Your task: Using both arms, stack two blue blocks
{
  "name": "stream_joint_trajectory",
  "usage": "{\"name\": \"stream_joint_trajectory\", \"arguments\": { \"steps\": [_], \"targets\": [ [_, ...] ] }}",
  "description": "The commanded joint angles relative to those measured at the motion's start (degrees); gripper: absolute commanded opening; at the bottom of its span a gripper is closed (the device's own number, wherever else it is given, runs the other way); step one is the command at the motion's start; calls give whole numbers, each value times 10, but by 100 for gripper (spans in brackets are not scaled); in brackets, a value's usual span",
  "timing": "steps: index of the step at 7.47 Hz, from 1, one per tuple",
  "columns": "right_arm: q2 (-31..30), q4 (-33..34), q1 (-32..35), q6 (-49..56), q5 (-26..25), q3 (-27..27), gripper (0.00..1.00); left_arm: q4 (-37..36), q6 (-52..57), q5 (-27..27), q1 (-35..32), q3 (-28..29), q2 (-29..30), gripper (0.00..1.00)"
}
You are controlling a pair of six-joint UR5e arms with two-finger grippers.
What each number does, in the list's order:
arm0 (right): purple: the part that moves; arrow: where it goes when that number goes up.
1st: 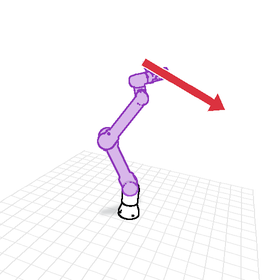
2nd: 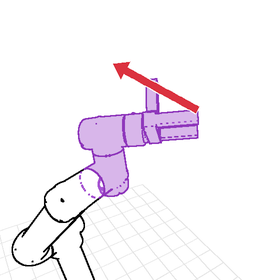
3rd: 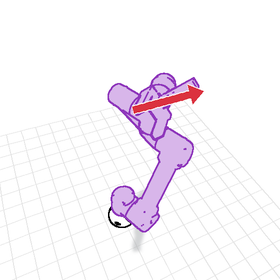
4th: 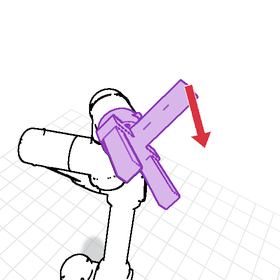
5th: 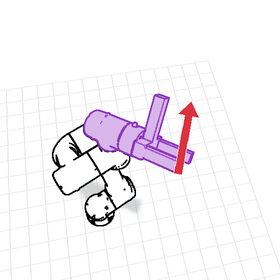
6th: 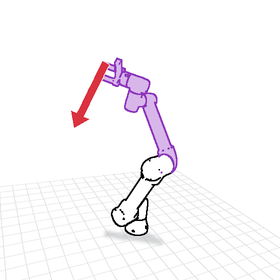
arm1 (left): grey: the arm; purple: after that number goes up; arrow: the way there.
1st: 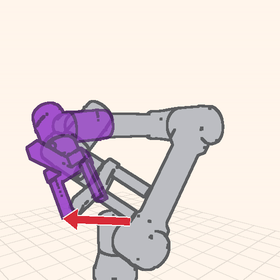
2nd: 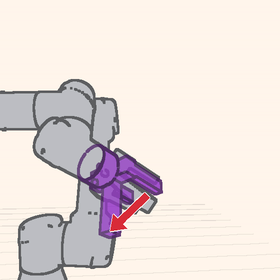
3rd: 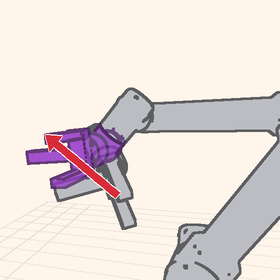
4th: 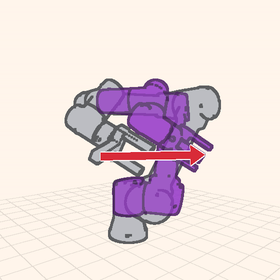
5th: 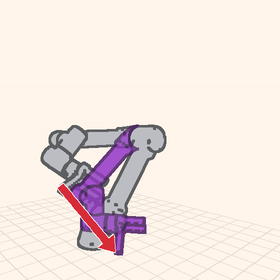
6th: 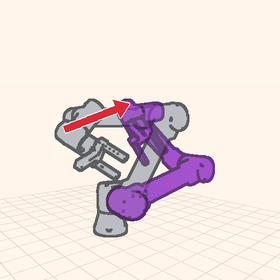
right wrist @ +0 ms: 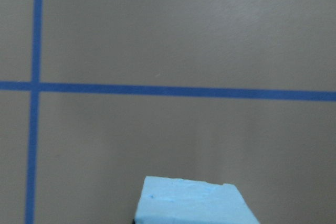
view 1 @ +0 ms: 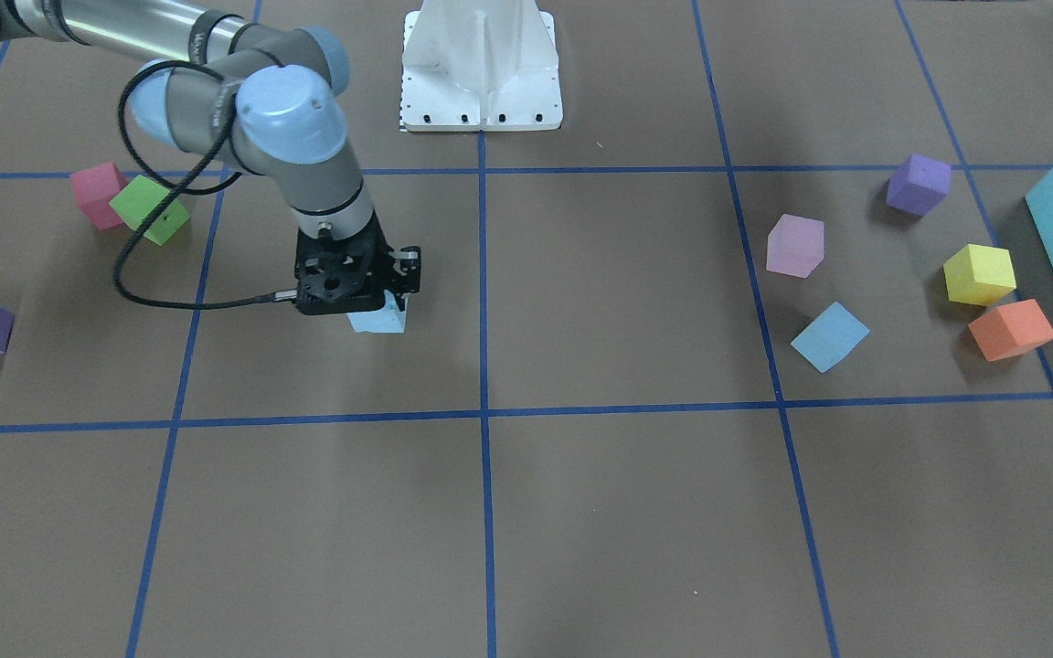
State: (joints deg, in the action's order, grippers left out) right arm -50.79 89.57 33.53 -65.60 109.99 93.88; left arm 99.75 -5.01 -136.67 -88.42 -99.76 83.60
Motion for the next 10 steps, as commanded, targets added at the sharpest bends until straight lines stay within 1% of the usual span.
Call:
{"name": "stream_joint_trajectory", "arguments": {
  "steps": [1, 2, 8, 10],
  "targets": [
    [112, 15, -58, -39, -30, -101, 0, -1, 0, 0, 0, 3, 0, 98],
    [113, 14, -73, -33, -49, -106, 0, 0, 0, -1, 0, 5, 0, 98],
    [97, 12, -76, -5, -50, -110, 0, 0, 0, -1, 1, 6, 0, 98],
    [97, 12, -77, -8, -50, -116, 23, 0, 0, -1, 1, 5, 0, 98]
  ]
}}
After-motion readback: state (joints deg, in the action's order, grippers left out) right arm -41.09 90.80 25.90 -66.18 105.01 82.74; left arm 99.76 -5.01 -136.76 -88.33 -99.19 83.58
